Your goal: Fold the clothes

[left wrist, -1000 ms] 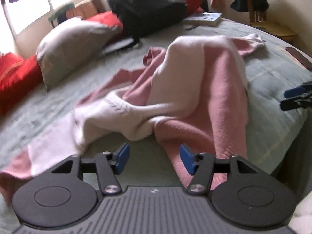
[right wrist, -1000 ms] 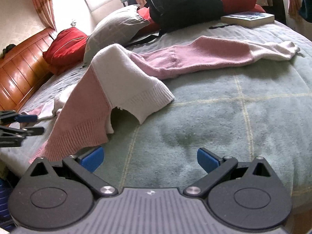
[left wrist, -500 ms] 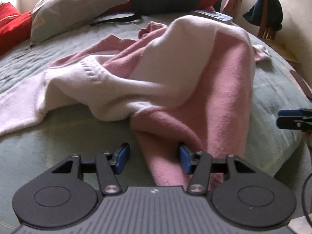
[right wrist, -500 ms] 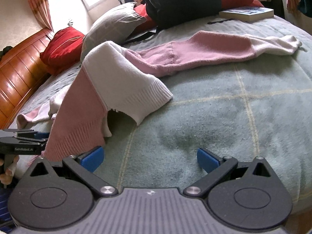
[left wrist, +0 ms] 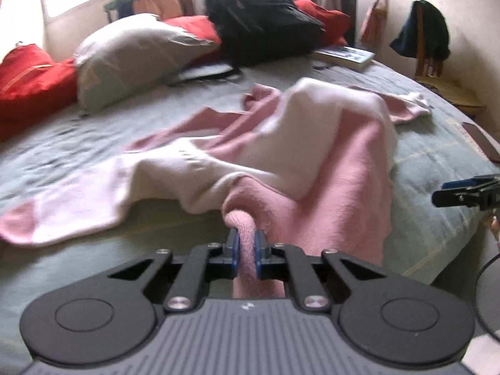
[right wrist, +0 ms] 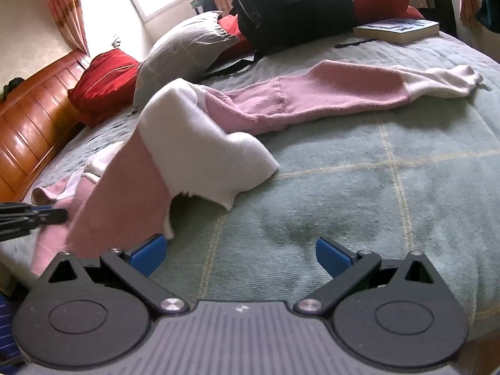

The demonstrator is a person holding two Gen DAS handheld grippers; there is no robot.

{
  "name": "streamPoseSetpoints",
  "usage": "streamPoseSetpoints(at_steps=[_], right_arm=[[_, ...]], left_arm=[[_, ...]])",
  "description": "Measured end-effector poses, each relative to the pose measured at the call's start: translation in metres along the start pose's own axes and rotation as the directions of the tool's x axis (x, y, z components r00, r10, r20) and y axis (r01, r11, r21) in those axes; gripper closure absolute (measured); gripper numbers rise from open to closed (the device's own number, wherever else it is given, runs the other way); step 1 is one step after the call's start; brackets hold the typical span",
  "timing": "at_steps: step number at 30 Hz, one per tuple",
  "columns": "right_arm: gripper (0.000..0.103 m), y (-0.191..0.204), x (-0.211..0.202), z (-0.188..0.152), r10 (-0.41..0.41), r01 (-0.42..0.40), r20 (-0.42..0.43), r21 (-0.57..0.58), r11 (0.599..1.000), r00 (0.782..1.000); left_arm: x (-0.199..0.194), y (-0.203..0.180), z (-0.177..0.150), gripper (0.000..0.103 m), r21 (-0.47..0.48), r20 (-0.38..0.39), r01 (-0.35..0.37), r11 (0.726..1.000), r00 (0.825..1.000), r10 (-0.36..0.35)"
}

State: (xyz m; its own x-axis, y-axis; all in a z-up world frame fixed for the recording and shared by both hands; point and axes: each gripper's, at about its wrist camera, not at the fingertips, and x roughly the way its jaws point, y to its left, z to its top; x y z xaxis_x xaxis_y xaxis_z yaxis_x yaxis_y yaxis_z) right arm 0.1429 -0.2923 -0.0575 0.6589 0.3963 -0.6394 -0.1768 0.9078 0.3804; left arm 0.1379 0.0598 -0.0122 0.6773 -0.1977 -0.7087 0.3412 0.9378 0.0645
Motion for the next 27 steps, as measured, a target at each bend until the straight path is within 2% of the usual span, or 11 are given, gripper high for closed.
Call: streamPoseSetpoints(at_steps=[3,6,9,13,17,19,22,27], right_arm=[[0.0,0.006,0.0,0.001,0.012,-0.012,0.0,-0.013,1.0,1.0],[0.0,0.011,0.001,0.002,0.021,-0.021,-0.001,-0.03,0.999,1.0],[0.0,0.015,0.002,0.005,0.031,-0.032,-0.001,-0.037,0.999,1.0],[0.0,0.017,0.0,0.009,0.056,-0.056,0.01,-0.037,0.998,0.998],[0.001,0.015,-0.003,0.017,0.086,-0.083,0.046,-0.066,0.994,0.995],[0.006,0.012,-0.001,0.025,0.093,-0.089,0.05,-0.082,0.993,0.994],[0.013,0.009,0.009,0.038,0.122,-0.118,0.028,-0.122,0.986,0.992],[0.014,0.005,0.038,0.054,0.176,-0.18,-0.043,-0.175,0.968,0.984]], left_arm=[[-0.01,0.025,-0.009,0.095,-0.036,-0.026,-0.083,0.996,0.996,0.082],[-0.016,0.048,-0.018,0.091,-0.089,-0.052,-0.123,0.988,0.992,0.119],[-0.024,0.058,-0.017,0.09,-0.1,-0.022,-0.171,0.98,0.985,0.17],[-0.024,0.049,-0.005,0.068,-0.073,0.021,-0.123,0.99,0.992,0.125],[-0.013,0.028,0.004,0.054,-0.008,0.03,-0.056,0.998,0.998,0.056],[-0.008,0.017,0.008,0.046,0.025,0.032,-0.022,0.999,0.999,0.021],[0.002,0.001,0.01,0.039,0.06,0.025,0.022,0.998,0.999,-0.024],[0.018,-0.018,0.008,0.037,0.062,0.001,0.067,0.996,0.998,-0.067]])
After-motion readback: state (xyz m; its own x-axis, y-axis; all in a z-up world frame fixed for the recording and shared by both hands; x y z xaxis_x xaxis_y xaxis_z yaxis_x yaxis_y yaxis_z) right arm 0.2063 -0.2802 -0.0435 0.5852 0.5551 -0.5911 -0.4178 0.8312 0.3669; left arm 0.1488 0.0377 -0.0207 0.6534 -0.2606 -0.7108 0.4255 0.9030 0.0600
